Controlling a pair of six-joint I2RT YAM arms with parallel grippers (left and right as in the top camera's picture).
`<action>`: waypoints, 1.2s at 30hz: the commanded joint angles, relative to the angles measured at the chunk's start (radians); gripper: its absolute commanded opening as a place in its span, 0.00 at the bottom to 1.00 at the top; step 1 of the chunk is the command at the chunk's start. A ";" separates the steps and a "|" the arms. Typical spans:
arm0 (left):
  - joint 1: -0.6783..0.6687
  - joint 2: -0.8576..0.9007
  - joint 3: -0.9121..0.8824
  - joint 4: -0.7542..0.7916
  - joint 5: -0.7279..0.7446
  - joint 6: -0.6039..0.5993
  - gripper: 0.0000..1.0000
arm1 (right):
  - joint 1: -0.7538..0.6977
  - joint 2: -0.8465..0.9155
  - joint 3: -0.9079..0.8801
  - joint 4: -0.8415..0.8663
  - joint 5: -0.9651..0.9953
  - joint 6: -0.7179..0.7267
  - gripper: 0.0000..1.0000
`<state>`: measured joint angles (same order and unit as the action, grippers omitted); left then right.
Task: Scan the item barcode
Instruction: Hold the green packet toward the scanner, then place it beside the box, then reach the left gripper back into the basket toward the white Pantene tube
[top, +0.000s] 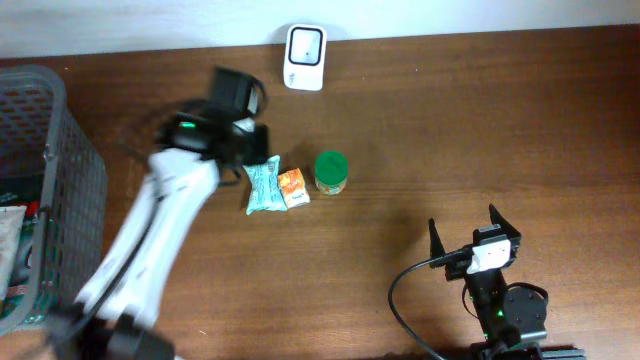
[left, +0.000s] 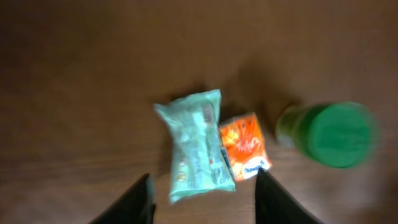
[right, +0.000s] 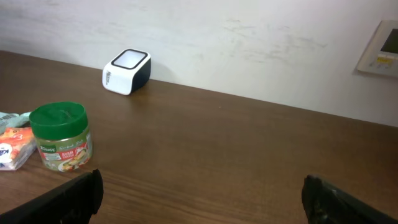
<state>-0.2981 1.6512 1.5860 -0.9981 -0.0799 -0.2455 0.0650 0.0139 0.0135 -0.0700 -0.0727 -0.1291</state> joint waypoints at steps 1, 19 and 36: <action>0.117 -0.125 0.200 -0.112 -0.129 0.016 0.49 | -0.006 -0.008 -0.008 -0.001 -0.005 0.014 0.98; 0.956 -0.063 0.138 -0.065 -0.164 0.240 0.66 | -0.006 -0.008 -0.008 -0.001 -0.005 0.014 0.98; 1.061 0.148 -0.191 0.322 -0.224 0.845 0.67 | -0.006 -0.008 -0.008 -0.001 -0.005 0.014 0.98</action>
<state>0.7605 1.7584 1.4055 -0.6903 -0.3115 0.4931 0.0650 0.0139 0.0135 -0.0700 -0.0727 -0.1295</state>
